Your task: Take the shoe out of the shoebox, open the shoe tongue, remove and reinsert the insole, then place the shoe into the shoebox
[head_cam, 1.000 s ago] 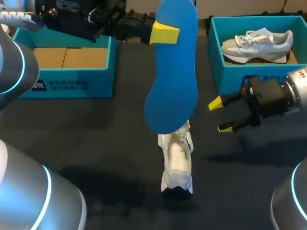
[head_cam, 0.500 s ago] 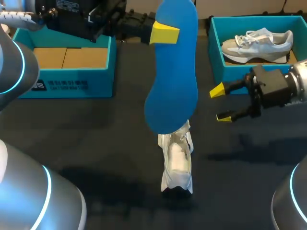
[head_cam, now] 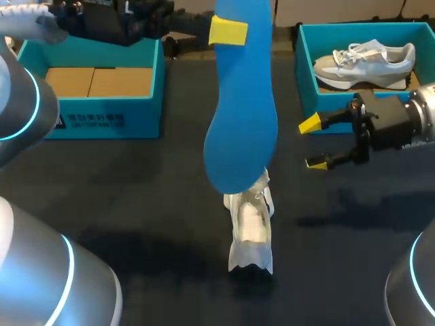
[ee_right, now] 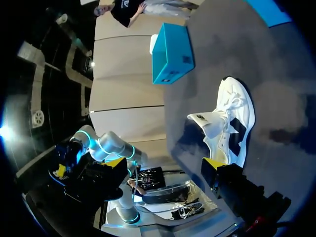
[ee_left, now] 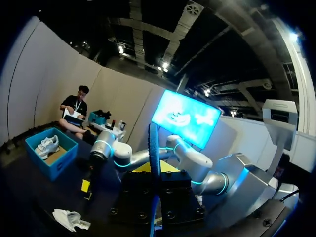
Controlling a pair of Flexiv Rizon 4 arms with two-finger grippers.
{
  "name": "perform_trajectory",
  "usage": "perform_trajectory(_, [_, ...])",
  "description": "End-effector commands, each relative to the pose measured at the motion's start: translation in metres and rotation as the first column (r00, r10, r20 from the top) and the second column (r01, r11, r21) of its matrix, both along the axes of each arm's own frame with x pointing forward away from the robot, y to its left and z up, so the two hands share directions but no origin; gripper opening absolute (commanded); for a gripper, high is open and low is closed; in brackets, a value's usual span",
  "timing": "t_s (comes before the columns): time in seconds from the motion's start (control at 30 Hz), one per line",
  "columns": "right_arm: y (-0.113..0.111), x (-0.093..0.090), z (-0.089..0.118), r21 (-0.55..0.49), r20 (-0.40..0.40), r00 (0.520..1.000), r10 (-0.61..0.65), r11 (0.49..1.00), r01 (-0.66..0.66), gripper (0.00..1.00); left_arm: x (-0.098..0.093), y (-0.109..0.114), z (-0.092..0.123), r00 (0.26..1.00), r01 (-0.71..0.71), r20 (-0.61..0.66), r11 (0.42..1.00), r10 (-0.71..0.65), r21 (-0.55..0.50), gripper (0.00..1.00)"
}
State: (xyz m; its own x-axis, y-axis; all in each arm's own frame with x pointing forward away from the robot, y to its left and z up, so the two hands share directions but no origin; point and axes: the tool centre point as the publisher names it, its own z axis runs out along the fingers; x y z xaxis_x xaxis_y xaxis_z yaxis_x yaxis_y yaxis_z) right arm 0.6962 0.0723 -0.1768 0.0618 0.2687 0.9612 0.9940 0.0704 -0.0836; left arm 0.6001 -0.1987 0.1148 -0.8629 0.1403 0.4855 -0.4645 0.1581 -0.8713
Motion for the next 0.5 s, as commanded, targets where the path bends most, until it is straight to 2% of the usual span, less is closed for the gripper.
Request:
perform_trajectory(0.03, [0.001, 0.001, -0.001, -0.001, 0.000, 1.000, 0.001, 1.000, -0.001, 1.00, 0.025, 0.005, -0.032, 0.980, -0.064, -0.191, 0.997, 0.053, -0.050, 0.00])
perform_trajectory(0.23, [0.001, 0.001, -0.001, -0.001, 0.000, 1.000, 0.001, 1.000, -0.001, 1.00, 0.062, 0.015, -0.053, 0.941, -0.091, -0.333, 0.992, 0.058, -0.085, 0.00])
perform_trajectory(0.5, [0.001, 0.001, -0.001, -0.001, 0.000, 1.000, 0.001, 1.000, -0.001, 1.00, 0.081, 0.026, -0.072, 0.911, -0.109, -0.408, 0.990, 0.065, -0.085, 0.00])
